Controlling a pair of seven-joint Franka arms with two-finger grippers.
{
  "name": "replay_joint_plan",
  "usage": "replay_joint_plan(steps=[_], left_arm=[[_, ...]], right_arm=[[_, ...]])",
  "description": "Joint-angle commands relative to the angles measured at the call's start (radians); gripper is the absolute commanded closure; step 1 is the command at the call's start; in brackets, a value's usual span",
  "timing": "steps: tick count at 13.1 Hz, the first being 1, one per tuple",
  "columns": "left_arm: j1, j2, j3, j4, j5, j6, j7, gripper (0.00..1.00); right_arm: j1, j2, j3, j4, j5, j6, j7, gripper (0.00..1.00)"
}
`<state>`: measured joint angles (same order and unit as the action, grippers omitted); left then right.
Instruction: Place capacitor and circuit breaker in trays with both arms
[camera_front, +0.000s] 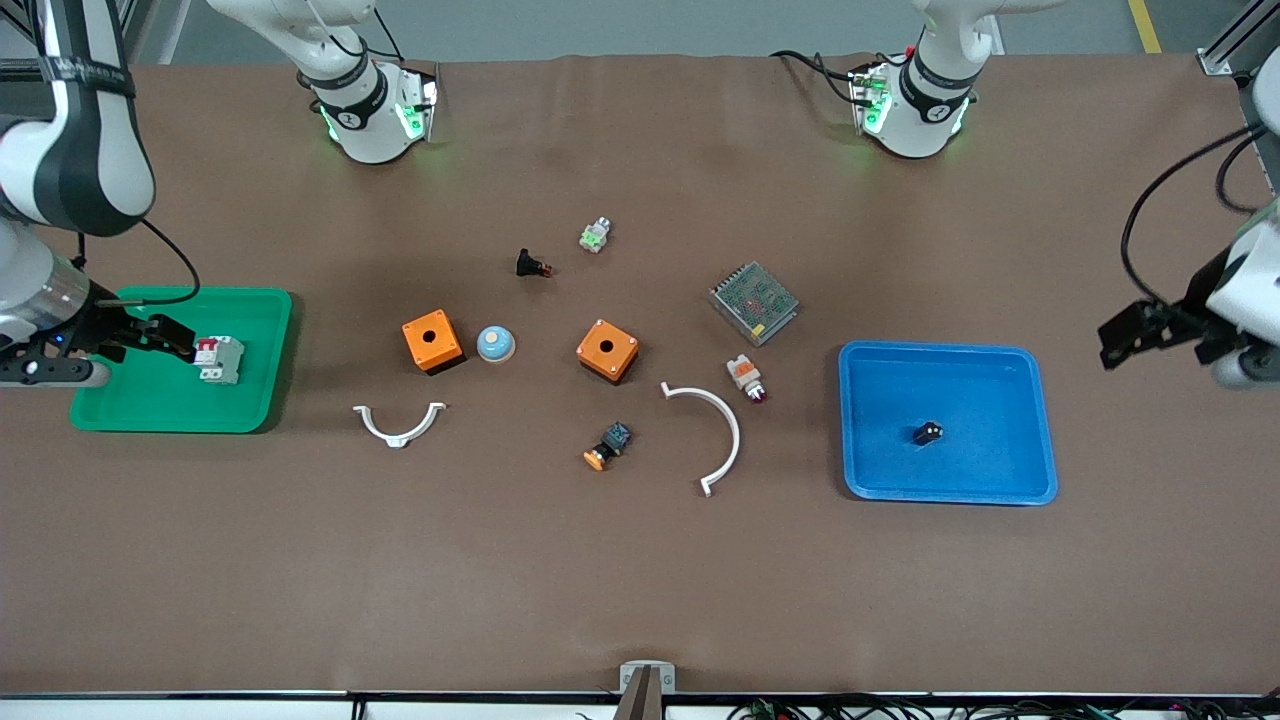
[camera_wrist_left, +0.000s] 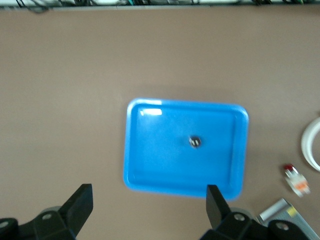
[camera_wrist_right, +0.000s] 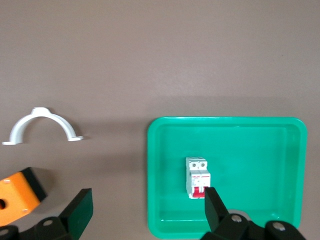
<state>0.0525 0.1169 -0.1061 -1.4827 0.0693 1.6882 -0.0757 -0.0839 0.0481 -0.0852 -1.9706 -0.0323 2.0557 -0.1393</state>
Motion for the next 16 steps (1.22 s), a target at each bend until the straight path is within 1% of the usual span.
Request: replay_joint_plan(steps=[1,3,4,6,7,9,11,14,15,16], left_arm=[[0.007,-0.072,-0.004,0.001,-0.051,-0.108,0.022,0.00],[-0.051,-0.100,0.018,-0.001,-0.077,-0.180,0.013,0.00],[-0.063,-0.111,0.032,-0.010,-0.077,-0.192,0.004,0.00],[-0.075,-0.149,0.040,-0.048,-0.079,-0.196,0.002,0.00],[-0.068,-0.155,0.037,-0.044,-0.077,-0.188,-0.004,0.00],[-0.065,-0.154,0.039,-0.030,-0.079,-0.164,0.005,0.00],[-0.068,-0.146,0.036,-0.031,-0.075,-0.154,0.008,0.00],[-0.069,-0.131,0.034,-0.031,-0.075,-0.151,0.013,0.00],[-0.066,-0.131,0.034,-0.036,-0.077,-0.151,0.017,0.00],[-0.071,-0.123,0.032,-0.037,-0.072,-0.151,0.017,0.00]], right_arm=[[-0.029,-0.001,0.059,0.128,0.046,-0.139,0.071,0.01],[-0.094,-0.007,0.164,0.188,0.046,-0.213,0.147,0.01],[-0.109,-0.017,0.201,0.205,0.046,-0.236,0.182,0.01],[-0.106,-0.037,0.216,0.272,0.046,-0.296,0.211,0.01],[-0.108,-0.036,0.225,0.324,0.046,-0.342,0.211,0.01],[-0.103,-0.037,0.226,0.407,0.046,-0.428,0.224,0.01],[-0.088,-0.050,0.223,0.430,0.045,-0.477,0.257,0.01],[-0.031,-0.076,0.206,0.434,0.042,-0.496,0.308,0.01],[-0.008,-0.079,0.187,0.435,0.040,-0.497,0.323,0.01],[0.042,-0.080,0.144,0.437,0.034,-0.497,0.323,0.01]])
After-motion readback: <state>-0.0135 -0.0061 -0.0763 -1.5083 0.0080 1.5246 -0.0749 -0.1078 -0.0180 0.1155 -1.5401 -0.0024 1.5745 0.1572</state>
